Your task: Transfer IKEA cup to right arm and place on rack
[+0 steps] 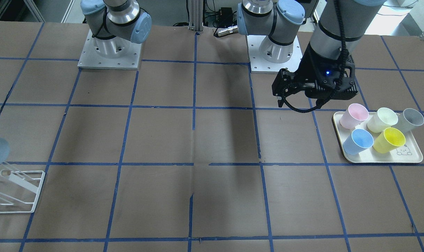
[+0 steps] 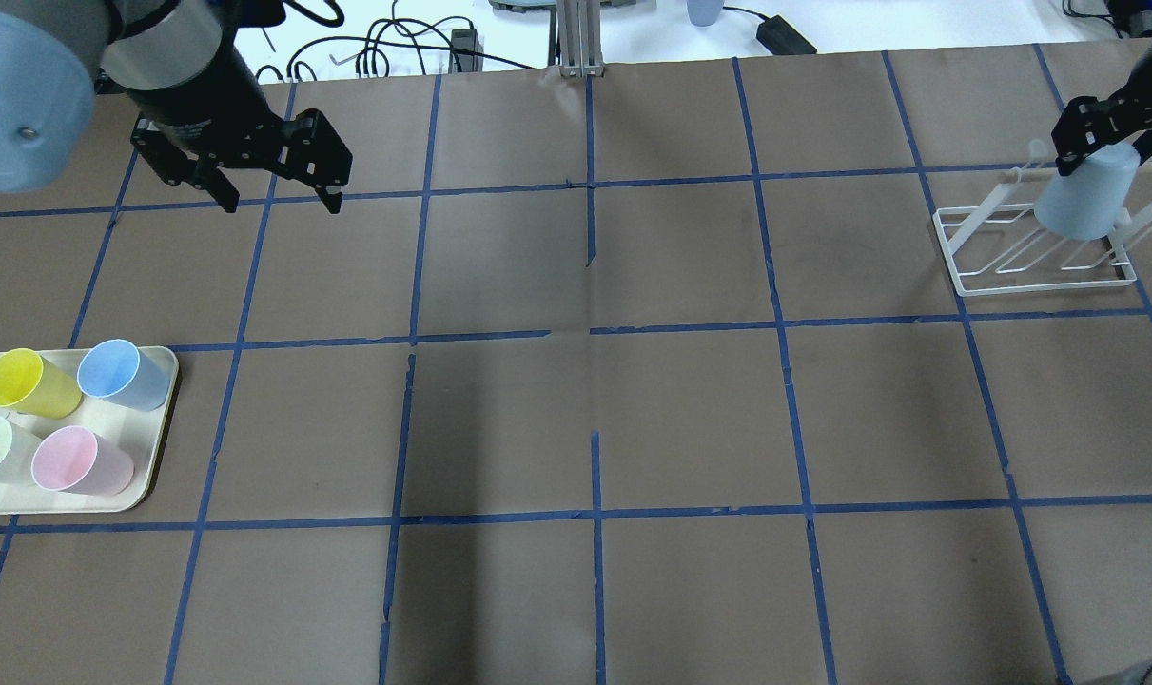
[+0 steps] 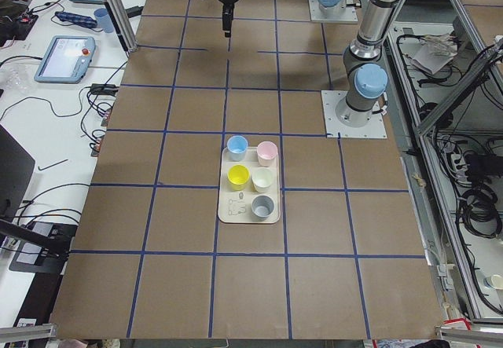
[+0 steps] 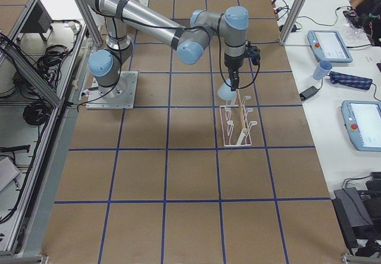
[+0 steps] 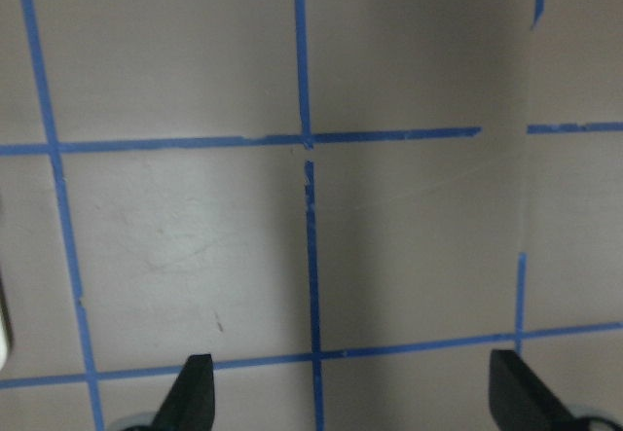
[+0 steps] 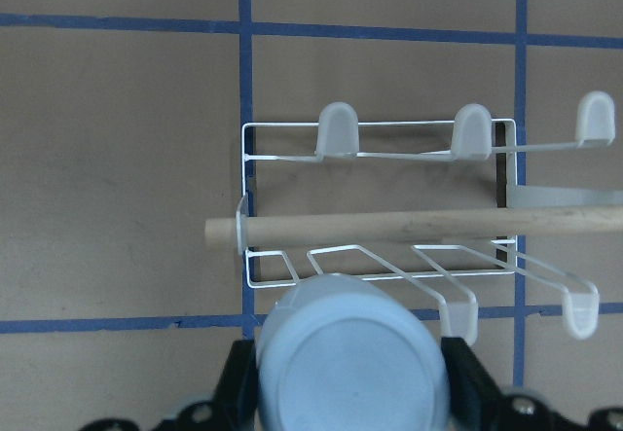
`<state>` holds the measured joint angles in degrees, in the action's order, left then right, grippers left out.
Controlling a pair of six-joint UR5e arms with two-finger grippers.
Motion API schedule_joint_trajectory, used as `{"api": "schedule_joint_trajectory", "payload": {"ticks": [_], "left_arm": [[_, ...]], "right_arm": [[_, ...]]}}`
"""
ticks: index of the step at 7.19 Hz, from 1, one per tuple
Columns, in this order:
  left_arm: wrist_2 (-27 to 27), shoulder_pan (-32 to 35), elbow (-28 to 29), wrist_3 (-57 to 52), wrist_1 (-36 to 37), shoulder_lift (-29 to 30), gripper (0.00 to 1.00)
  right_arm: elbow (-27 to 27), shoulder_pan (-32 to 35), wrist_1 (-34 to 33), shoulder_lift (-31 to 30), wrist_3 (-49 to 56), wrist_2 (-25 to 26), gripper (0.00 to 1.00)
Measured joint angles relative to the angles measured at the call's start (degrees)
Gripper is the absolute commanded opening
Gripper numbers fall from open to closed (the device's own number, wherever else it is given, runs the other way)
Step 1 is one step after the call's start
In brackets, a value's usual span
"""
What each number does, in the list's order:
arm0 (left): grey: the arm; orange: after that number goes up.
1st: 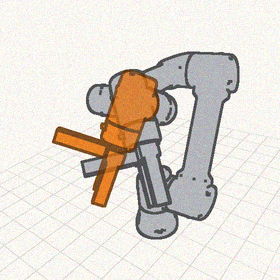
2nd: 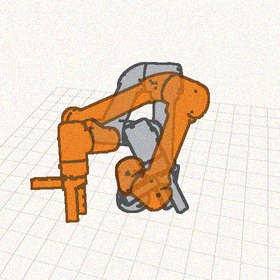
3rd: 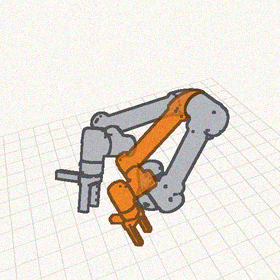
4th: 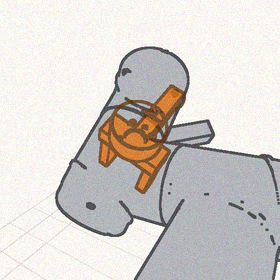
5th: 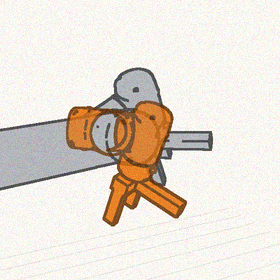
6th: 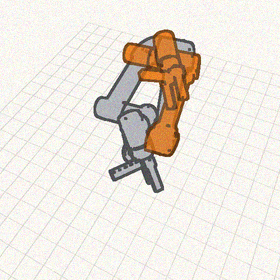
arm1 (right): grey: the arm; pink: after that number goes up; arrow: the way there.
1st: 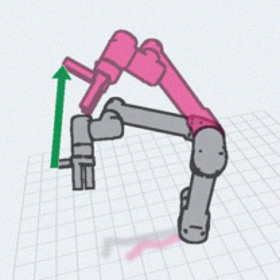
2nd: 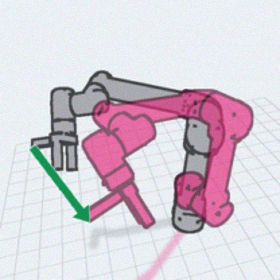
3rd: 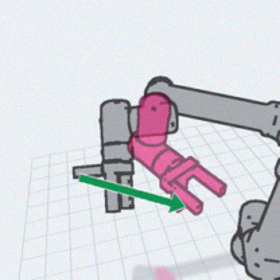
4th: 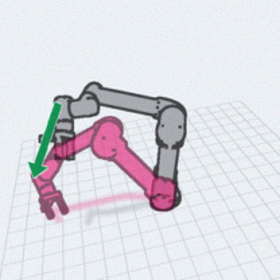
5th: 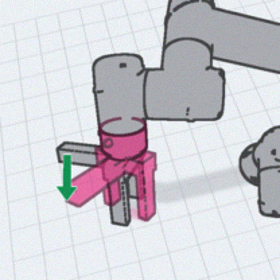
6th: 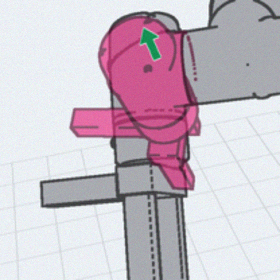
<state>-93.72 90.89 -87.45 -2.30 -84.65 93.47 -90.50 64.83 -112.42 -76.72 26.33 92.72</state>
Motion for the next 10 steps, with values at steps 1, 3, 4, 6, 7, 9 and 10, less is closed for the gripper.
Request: {"api": "schedule_joint_trajectory", "payload": {"ticks": [1,3,4,6,7,9,10], "left_arm": [[-1.5,1.4,-0.5,1.8,2.1,0.1,1.0],[-1.1,2.4,-1.0,3.9,3.5,0.1,1.0],[-0.9,2.5,-1.2,4.2,3.7,-0.4,1.0],[-0.8,2.4,-1.6,4.5,3.5,-1.1,1.0],[-0.4,1.7,-1.6,4.3,3.3,-1.4,1.0],[3.9,-1.6,-1.5,0.8,1.9,-2.6,1.0],[5.3,-3.5,-1.5,-2.9,0.1,-3.2,1.0]], "right_arm": [[-0.4,-0.2,-0.1,0.3,0.1,-0.1,0.1],[-1.8,-0.2,-0.9,1.3,0.0,-0.2,0.19],[-2.6,-0.2,-1.3,1.7,0.1,-0.2,0.32],[-3.8,-0.3,-2.3,2.2,0.2,0.0,0.81],[-4.0,-0.3,-3.1,2.7,0.2,0.1,1.0],[-3.4,-0.3,-3.4,3.2,0.1,0.6,1.0],[-2.9,-0.2,-2.9,3.0,0.0,0.7,1.0]]}}
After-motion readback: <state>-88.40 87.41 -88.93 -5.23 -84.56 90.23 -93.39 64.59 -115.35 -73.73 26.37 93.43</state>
